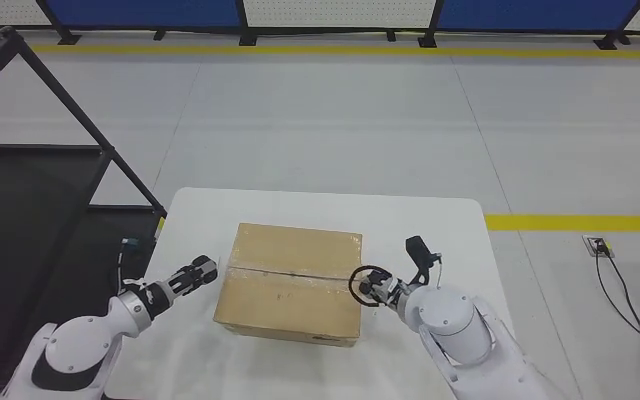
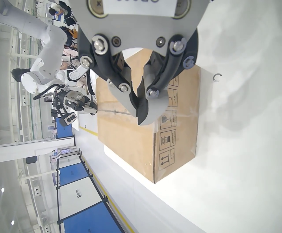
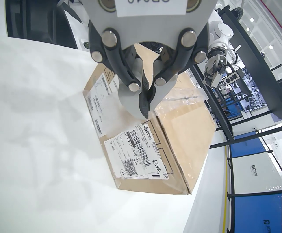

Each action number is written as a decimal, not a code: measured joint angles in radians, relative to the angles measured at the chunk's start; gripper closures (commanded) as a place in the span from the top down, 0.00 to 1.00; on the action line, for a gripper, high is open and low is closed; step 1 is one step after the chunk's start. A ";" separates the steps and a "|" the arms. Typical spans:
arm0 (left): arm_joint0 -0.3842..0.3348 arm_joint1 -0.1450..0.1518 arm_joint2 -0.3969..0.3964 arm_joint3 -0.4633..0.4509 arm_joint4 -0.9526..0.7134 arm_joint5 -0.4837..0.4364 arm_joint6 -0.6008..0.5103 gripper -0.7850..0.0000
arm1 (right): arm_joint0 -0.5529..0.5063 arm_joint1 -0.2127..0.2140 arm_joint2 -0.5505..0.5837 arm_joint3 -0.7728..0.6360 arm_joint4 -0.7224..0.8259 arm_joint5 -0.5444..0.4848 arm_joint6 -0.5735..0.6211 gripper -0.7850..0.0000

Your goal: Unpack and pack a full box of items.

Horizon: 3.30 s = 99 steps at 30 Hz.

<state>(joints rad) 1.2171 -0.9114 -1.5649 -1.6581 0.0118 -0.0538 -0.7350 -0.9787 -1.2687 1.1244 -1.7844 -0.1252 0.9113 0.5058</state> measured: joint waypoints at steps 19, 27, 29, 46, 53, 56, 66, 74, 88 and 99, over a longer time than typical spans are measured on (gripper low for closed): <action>-0.025 -0.026 0.100 -0.002 0.047 0.070 0.193 0.00 | 0.000 0.000 0.019 0.093 0.062 -0.092 0.012 0.00; -0.078 -0.040 0.154 0.077 0.051 0.106 0.211 0.00 | 0.010 -0.001 0.022 0.119 0.079 -0.115 0.008 0.00; -0.090 -0.043 0.163 0.097 0.052 0.113 0.221 0.00 | 0.009 -0.001 0.021 0.117 0.079 -0.116 0.007 0.00; -0.090 -0.057 0.181 0.133 0.035 0.128 0.230 0.00 | 0.015 0.000 0.010 0.112 0.082 -0.116 0.008 0.00; -0.087 -0.061 0.181 0.129 0.033 0.124 0.214 0.00 | -0.010 -0.006 0.047 0.061 0.133 -0.154 -0.073 0.00; -0.086 -0.062 0.178 0.129 0.034 0.123 0.216 0.00 | -0.057 -0.009 0.077 -0.006 0.166 -0.214 -0.147 0.00; -0.086 -0.064 0.151 0.134 0.000 0.113 0.196 0.00 | -0.006 -0.017 0.054 0.011 0.165 -0.024 -0.173 0.00; -0.077 -0.062 0.108 0.141 -0.019 0.105 0.199 0.00 | -0.044 -0.035 0.080 -0.061 0.199 -0.060 -0.353 0.00; -0.039 -0.059 0.047 0.132 -0.052 0.087 0.191 0.00 | 0.067 -0.051 -0.023 0.060 0.168 -0.091 -0.275 0.00; -0.013 -0.056 -0.004 0.140 -0.070 0.072 0.190 0.00 | 0.214 -0.080 -0.145 0.251 0.154 -0.117 -0.185 0.00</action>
<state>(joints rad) 1.2039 -0.9675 -1.5685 -1.5183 -0.0584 0.0181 -0.5454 -0.7652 -1.3488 0.9794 -1.5332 0.0291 0.7943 0.3205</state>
